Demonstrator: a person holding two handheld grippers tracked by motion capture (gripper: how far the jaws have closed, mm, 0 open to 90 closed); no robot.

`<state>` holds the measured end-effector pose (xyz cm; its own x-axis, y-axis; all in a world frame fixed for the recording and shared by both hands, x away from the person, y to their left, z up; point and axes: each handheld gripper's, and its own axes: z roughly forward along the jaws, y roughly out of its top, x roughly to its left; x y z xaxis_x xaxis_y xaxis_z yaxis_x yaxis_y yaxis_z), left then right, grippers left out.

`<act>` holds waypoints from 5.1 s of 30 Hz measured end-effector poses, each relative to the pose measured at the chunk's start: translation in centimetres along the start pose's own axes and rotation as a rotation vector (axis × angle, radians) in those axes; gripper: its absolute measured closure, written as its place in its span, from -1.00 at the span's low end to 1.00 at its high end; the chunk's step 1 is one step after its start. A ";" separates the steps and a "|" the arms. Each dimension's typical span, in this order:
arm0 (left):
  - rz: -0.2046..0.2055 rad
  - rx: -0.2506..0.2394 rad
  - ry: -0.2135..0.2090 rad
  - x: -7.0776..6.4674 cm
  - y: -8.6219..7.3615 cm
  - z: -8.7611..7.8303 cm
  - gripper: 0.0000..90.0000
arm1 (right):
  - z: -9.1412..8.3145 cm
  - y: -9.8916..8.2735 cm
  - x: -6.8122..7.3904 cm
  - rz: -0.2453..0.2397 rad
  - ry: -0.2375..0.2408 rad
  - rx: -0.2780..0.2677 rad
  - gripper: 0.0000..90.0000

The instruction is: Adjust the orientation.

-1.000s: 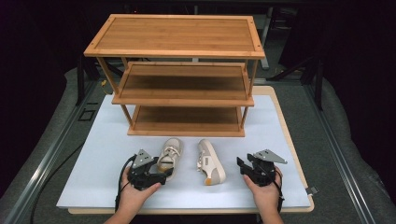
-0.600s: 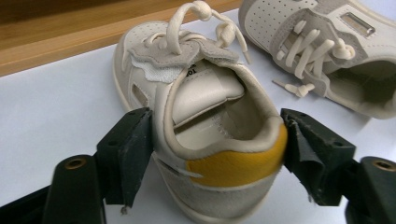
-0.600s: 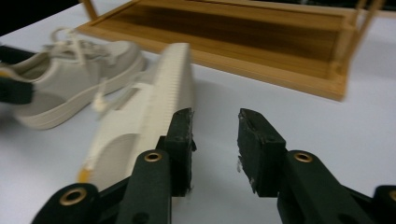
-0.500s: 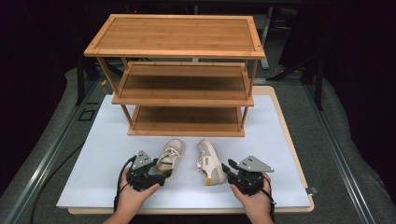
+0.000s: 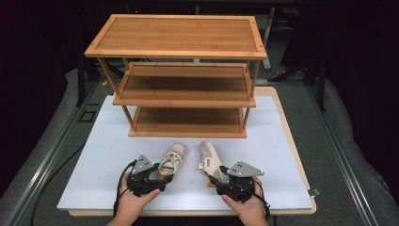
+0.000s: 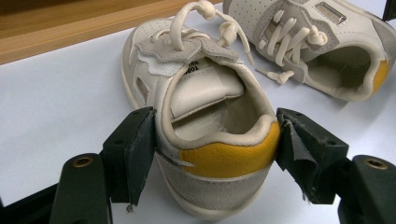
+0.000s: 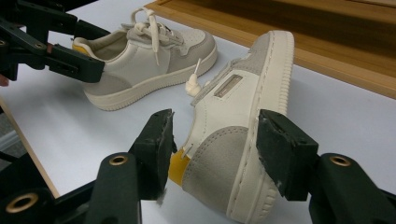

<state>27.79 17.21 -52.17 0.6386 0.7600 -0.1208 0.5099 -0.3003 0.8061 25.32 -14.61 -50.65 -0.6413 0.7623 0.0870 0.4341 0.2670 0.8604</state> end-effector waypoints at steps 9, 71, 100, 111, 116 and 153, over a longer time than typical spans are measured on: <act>-0.008 -0.008 -0.010 0.1 -0.1 0.0 -0.34 | -0.1 0.0 0.2 -0.019 -0.055 0.008 0.02; -0.070 -0.017 -0.033 -1.6 0.3 1.5 -0.34 | 4.7 -0.6 2.1 0.014 -0.113 0.134 -0.40; -0.083 -0.007 -0.120 -2.5 0.0 1.2 -0.35 | 4.6 -0.6 3.7 0.047 -0.022 0.129 -0.48; -0.075 -0.006 -0.138 -2.2 0.0 0.6 -0.28 | 3.0 -0.3 3.4 0.046 -0.010 0.070 -0.45; -0.093 -0.041 -0.147 -1.7 0.2 -0.9 -0.24 | 0.9 0.3 2.8 0.066 0.003 -0.035 -0.42; -0.174 -0.019 -0.096 0.5 1.1 2.7 0.11 | 4.9 0.1 1.2 0.290 -0.079 0.021 0.26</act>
<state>30.27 15.72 -52.89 0.5938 0.7411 -0.3133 0.6073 -0.1574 0.7787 27.72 -10.77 -52.90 -0.4382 0.8516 0.2878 0.6053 0.0429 0.7949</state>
